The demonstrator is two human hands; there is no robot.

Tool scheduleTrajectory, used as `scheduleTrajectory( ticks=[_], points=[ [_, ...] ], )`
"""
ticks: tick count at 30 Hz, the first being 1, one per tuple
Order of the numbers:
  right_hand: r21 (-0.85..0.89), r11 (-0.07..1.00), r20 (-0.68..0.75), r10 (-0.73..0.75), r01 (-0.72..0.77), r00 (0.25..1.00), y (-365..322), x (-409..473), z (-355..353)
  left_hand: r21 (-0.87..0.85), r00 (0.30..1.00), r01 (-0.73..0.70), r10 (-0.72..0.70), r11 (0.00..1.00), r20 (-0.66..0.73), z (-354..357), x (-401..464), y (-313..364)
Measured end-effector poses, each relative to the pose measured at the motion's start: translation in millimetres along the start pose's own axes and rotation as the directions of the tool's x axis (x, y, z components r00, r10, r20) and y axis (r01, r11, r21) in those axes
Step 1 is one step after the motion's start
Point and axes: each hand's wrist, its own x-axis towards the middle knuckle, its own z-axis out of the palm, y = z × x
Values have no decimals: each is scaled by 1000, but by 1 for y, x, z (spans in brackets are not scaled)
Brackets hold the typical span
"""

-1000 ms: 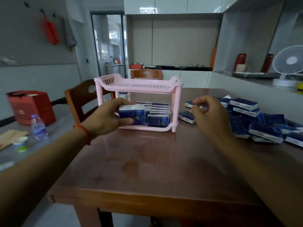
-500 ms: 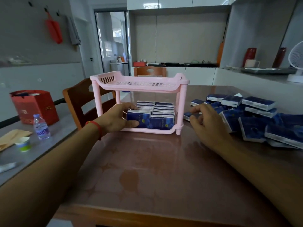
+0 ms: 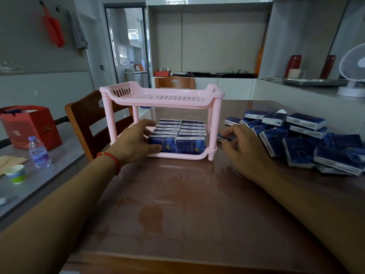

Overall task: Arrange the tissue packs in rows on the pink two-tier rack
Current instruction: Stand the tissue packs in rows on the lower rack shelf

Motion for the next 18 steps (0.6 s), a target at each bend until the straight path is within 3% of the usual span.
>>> scheduleTrajectory(
  ticks=[14, 18],
  points=[
    [-4, 1000, 56, 3, -3, 998, -5, -6, -3, 8, 999, 13, -12, 1000, -45, 5, -10, 3],
    [-3, 1000, 52, 9, -9, 999, -4, -7, -4, 135, 972, -95, 121, 986, -200, 7, -20, 6]
  ],
)
